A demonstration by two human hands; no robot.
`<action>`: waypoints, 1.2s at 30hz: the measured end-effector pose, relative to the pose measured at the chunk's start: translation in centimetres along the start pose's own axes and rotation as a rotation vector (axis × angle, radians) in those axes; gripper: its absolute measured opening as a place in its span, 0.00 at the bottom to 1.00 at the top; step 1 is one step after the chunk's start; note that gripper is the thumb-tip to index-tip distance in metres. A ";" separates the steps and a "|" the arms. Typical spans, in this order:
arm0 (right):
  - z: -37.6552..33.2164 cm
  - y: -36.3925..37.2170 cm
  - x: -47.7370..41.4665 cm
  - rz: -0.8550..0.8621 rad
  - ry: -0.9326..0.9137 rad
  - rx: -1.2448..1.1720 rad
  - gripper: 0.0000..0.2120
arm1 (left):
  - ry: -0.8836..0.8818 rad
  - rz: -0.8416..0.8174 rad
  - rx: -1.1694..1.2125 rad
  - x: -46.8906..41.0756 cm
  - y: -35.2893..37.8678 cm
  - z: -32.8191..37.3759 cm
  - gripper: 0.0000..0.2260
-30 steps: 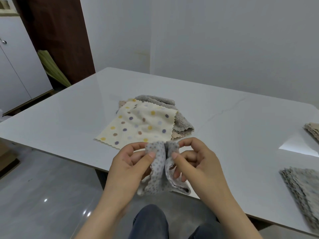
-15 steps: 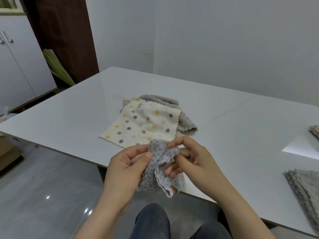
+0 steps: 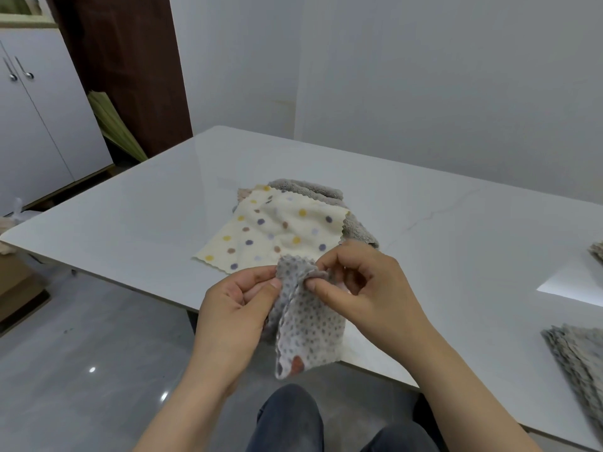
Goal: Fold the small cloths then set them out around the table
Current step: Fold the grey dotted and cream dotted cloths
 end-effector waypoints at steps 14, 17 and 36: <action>-0.5 1.2 -0.6 -0.089 -0.001 0.053 0.04 | 0.011 -0.034 -0.046 0.2 0.3 0.8 0.07; -0.3 1.4 -0.7 -0.091 0.005 0.063 0.04 | 0.013 -0.042 -0.066 0.3 0.4 0.9 0.07; 2.4 0.8 -0.3 -0.189 0.110 0.037 0.09 | 0.062 -0.060 0.035 0.0 -1.1 1.6 0.09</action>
Point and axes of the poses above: each hand's wrist, its own x-axis away from the middle knuckle, its own y-axis out of the palm, z = x × y, the point moved 10 cm from there along -x, towards the middle knuckle, and after that the axes turned 6 degrees about x, right-handed, at the moved point
